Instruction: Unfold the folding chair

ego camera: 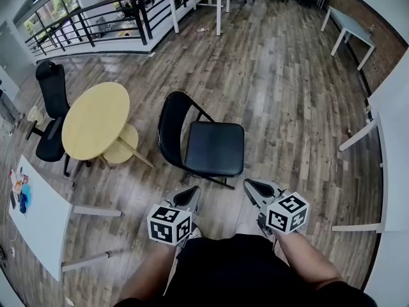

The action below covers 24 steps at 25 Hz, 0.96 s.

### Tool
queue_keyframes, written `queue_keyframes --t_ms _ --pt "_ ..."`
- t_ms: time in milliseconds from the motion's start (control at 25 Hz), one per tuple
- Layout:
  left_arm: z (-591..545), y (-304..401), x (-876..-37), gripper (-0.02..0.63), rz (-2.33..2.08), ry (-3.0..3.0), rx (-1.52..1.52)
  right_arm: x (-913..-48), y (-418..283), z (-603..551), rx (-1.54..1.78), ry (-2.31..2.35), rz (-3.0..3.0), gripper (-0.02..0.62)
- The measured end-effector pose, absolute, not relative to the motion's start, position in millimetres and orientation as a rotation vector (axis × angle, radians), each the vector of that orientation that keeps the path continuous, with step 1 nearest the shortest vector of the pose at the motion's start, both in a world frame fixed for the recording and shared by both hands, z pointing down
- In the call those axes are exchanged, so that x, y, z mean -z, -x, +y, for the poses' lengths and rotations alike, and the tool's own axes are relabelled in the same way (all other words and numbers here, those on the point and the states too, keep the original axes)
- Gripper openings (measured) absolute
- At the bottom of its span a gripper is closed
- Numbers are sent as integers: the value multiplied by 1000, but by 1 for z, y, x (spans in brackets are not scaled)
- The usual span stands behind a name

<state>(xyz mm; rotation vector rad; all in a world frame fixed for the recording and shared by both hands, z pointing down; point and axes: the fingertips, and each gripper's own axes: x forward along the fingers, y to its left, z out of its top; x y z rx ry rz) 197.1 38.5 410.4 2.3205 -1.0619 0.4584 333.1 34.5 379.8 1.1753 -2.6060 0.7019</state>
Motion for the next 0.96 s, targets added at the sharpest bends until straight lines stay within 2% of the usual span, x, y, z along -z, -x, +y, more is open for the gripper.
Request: queue_keyframes --t_ms 960 --pt "36 -203 -407 8 -1047 -2353 -515 -388 -336 34 -743 -1169 -2593 5"
